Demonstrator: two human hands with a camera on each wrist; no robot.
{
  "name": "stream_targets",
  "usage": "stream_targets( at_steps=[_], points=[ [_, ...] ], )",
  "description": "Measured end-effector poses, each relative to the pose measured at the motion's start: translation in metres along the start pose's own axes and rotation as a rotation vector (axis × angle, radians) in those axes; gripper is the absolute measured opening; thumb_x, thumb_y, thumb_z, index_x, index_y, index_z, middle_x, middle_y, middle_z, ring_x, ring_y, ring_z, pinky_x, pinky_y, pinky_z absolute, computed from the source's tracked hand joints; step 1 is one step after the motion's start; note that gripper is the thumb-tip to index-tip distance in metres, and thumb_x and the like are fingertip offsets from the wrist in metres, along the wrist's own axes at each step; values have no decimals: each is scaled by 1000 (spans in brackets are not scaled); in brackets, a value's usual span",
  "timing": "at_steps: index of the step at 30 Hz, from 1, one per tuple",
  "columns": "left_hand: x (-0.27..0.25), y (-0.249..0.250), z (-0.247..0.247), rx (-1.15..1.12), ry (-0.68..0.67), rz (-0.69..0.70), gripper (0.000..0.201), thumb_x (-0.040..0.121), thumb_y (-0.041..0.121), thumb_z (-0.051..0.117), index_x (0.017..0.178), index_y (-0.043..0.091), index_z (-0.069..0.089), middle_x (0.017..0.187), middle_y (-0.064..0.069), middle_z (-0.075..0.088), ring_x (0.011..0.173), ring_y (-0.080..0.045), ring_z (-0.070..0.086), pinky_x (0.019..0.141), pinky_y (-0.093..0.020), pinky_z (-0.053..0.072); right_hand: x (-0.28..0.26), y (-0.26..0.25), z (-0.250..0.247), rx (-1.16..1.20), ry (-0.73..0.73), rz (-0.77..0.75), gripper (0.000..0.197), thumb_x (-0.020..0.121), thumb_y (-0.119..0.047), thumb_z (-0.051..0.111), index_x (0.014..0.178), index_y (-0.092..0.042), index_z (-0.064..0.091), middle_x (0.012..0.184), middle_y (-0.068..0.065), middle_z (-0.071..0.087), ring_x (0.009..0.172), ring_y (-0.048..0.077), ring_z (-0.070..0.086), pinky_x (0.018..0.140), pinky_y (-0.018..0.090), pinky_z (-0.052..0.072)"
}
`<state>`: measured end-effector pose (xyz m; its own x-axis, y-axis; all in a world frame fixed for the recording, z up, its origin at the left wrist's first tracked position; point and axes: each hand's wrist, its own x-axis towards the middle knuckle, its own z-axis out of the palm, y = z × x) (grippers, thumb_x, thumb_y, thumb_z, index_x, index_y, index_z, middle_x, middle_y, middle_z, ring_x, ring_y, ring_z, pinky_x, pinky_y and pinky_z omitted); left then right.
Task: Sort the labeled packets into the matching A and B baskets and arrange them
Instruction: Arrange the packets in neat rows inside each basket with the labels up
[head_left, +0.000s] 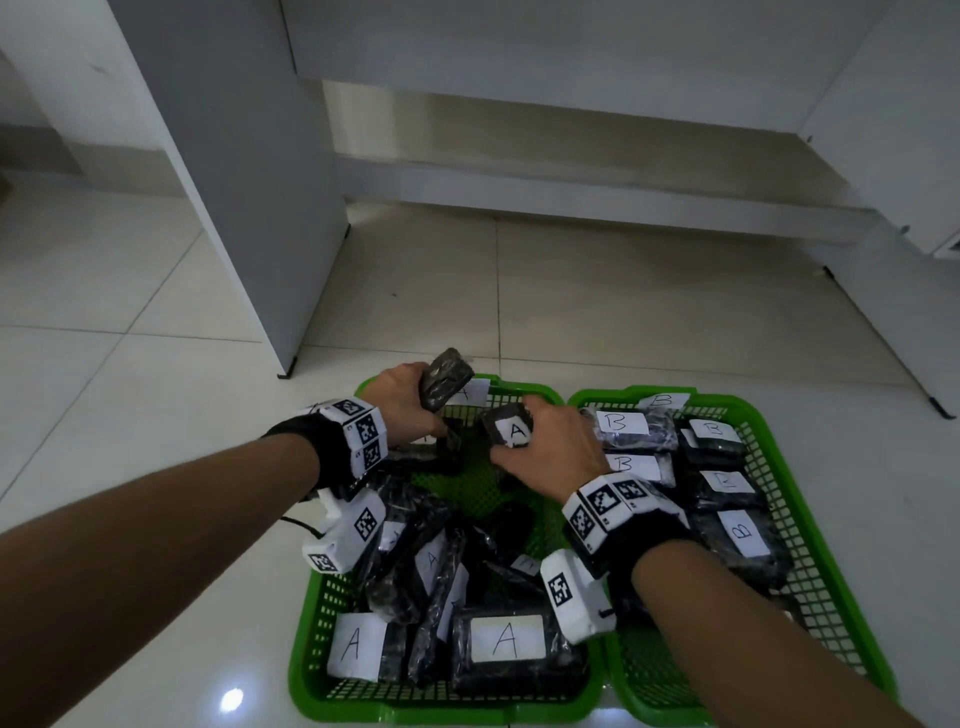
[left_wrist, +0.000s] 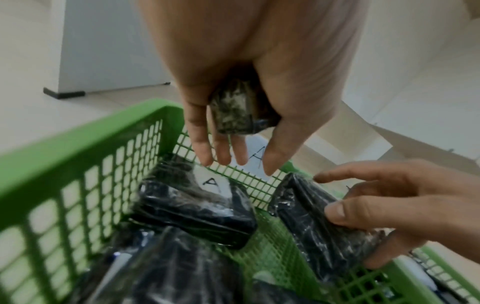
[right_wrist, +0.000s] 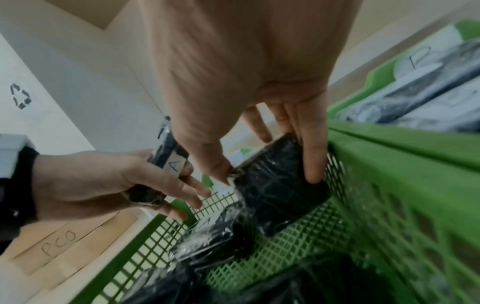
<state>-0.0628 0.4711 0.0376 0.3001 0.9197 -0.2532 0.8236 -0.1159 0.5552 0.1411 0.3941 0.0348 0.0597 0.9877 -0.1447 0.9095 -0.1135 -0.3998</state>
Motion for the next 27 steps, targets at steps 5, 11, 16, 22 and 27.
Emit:
stream_targets(
  at_steps=[5, 11, 16, 22, 27],
  points=[
    [-4, -12, -2, 252, -80, -14, 30, 78, 33, 75, 97, 13, 63, 87, -6, 64, 85, -29, 64, 73, -37, 57, 2, -15, 19, -70, -40, 114, 65, 79, -56, 78, 116, -9, 54, 106, 7, 67, 94, 27, 67, 66, 30, 52],
    [-2, -13, -10, 210, -85, -53, 43, 66, 40, 85, 93, 16, 63, 87, -4, 65, 80, -22, 63, 67, -30, 52, 19, -24, 35, 113, -105, 249, 83, 73, -61, 82, 124, -4, 49, 113, 11, 65, 103, 31, 67, 68, 28, 47],
    [-6, -14, -14, 75, -154, -31, 51, 75, 34, 79, 113, 17, 50, 101, -6, 61, 92, -25, 60, 76, -35, 52, 24, -16, 14, -5, -36, 161, 45, 82, -56, 73, 85, -14, 60, 79, 1, 62, 72, 21, 63, 53, 28, 48],
    [-11, -6, -10, 66, -10, 284, 45, 65, 22, 84, 100, 18, 56, 90, 1, 61, 81, -22, 59, 67, -31, 47, 13, -22, -19, 971, -192, 124, 29, 93, -11, 59, 122, -11, 62, 100, 23, 71, 83, 35, 75, 68, 52, 63],
    [-6, 6, -10, 119, 229, 522, 37, 61, 2, 72, 77, 20, 44, 78, 5, 48, 70, -19, 45, 59, -29, 35, 1, -13, -29, 1307, -382, 139, 48, 94, -34, 63, 122, 5, 63, 108, 33, 70, 93, 48, 70, 82, 49, 62]
  ],
)
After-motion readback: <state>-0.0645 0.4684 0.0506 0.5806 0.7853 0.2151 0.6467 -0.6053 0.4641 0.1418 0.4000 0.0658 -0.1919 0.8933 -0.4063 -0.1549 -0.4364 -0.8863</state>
